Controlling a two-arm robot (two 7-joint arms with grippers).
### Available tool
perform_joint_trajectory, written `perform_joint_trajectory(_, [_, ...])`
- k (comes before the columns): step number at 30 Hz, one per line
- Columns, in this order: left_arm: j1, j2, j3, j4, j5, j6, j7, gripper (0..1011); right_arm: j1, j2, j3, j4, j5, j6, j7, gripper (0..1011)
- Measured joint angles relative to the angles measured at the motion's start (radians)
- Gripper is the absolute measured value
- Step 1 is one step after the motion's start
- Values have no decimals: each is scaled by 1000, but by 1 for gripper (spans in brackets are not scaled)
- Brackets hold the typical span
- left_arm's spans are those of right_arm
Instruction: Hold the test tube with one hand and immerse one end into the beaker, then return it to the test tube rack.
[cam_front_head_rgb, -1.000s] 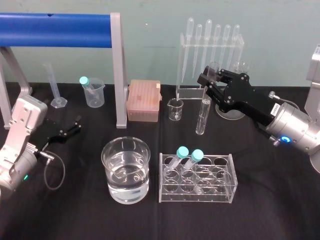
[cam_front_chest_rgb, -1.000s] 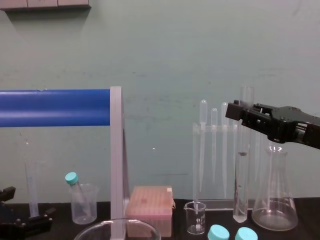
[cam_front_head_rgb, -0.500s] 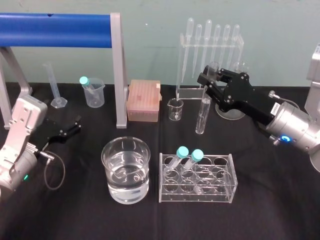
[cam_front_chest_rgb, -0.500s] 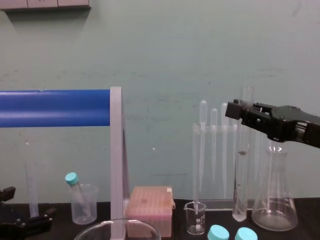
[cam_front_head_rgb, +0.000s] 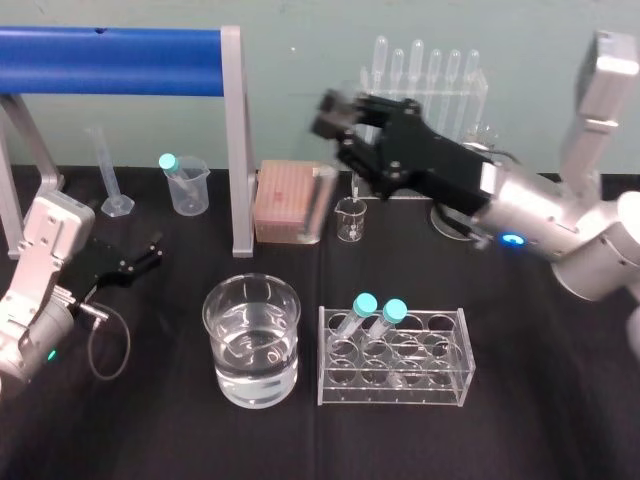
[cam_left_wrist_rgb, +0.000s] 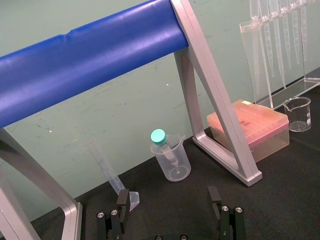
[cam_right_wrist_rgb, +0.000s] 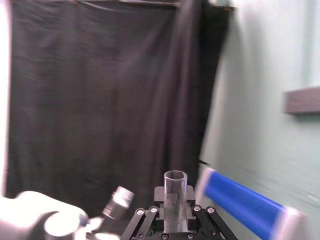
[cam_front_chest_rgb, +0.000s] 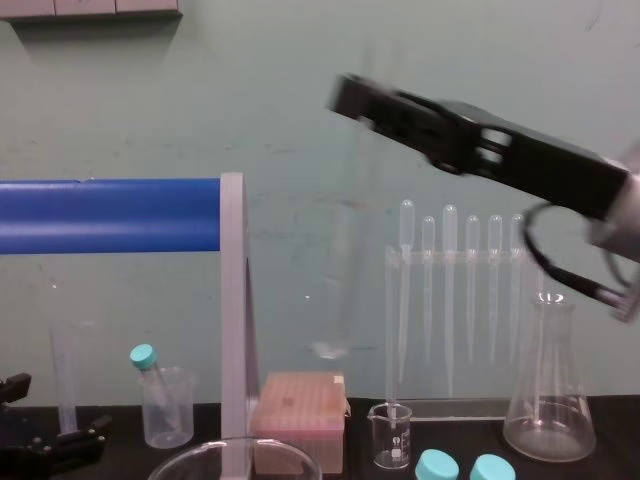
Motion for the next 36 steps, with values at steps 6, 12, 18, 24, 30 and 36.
perform_joint_trajectory(6, [0, 0, 0, 0, 0, 0, 0, 1000, 61, -51, -74, 28, 21, 18, 90, 226])
perform_joint_trajectory(12, [0, 0, 0, 0, 0, 0, 0, 1000, 86, -72, -134, 64, 28, 45, 134, 226])
perform_joint_trajectory(18, [0, 0, 0, 0, 0, 0, 0, 1000, 110, -84, -179, 125, 13, 48, 143, 226])
perform_joint_trajectory(24, [0, 0, 0, 0, 0, 0, 0, 1000, 136, -101, -206, 186, -3, 36, 148, 226])
perform_joint_trajectory(30, [0, 0, 0, 0, 0, 0, 0, 1000, 161, -127, -232, 254, -19, 33, 161, 226])
perform_joint_trajectory(36, [0, 0, 0, 0, 0, 0, 0, 1000, 178, -145, -255, 309, -44, 31, 170, 226])
